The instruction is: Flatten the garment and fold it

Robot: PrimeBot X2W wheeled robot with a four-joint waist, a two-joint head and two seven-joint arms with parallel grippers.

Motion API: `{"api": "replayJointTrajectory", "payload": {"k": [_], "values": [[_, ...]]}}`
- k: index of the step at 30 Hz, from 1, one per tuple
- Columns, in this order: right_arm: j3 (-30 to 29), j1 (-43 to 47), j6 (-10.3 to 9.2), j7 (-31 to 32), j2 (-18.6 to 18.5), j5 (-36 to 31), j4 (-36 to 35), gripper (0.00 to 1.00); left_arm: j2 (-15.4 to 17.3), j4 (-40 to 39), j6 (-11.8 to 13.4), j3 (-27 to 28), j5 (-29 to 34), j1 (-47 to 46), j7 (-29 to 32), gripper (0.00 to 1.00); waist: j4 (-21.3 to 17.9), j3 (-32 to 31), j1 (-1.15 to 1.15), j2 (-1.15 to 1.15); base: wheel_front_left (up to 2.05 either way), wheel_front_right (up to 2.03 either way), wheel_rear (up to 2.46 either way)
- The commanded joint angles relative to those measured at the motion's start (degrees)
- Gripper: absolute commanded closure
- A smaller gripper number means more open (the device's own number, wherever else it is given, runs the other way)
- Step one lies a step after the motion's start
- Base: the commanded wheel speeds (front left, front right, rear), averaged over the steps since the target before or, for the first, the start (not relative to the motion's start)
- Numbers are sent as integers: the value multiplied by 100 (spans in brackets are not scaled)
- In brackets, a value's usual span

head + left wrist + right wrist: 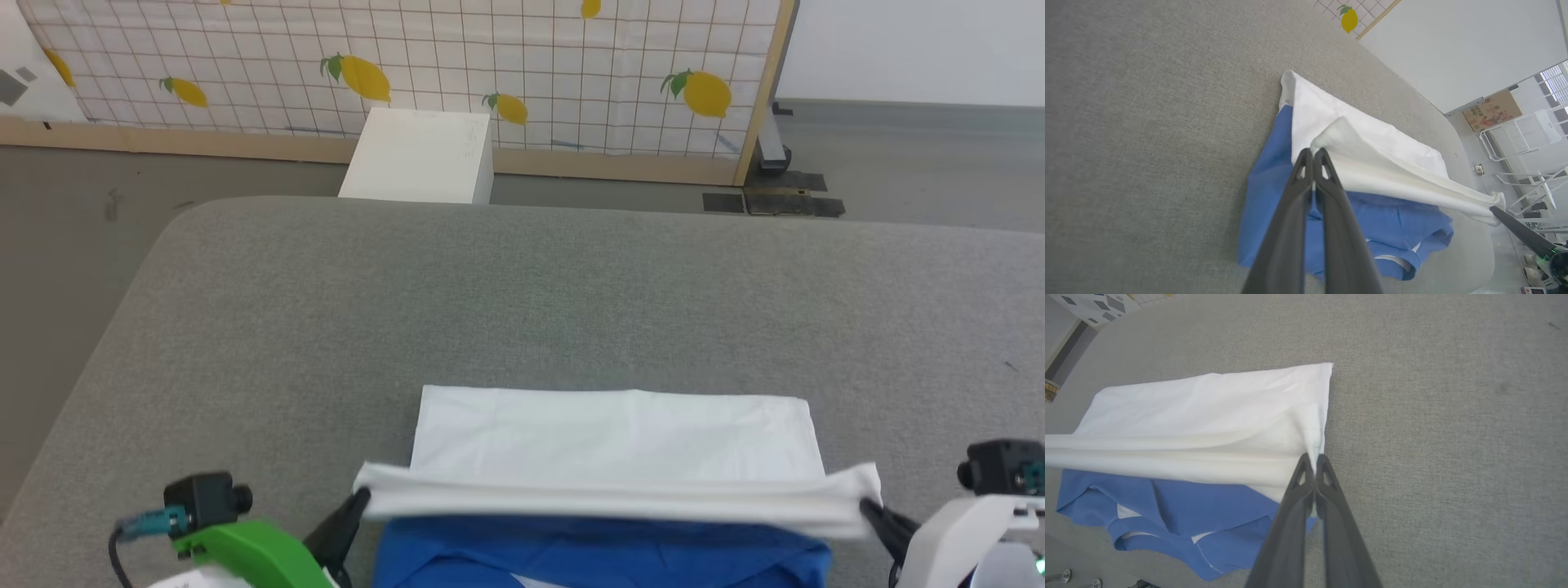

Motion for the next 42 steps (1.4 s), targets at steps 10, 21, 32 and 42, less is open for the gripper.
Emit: {"api": "replayJointTrajectory", "payload": {"k": [10, 21, 32, 42], "values": [[56, 562, -11, 226, 210, -187, 356, 100, -19, 601, 232, -66, 11, 522, 55, 100, -47, -34, 1, 0, 0, 0, 0], [312, 556, -11, 111, 87, -258, 653, 0, 140, 1210, 549, -192, 191, 392, 379, 0, -99, 19, 1, 0, 0, 0, 0], [-616, 872, -11, 589, -149, 204, -479, 0, 700, 401, 1124, 239, 746, 440, 47, 0, -142, -107, 1, 0, 0, 0, 0], [68, -311, -11, 874, -635, 597, 9, 0, 631, -12, 464, 330, 1858, -203, -2811, 0, -177, 130, 1, 0, 0, 0, 0]]}}
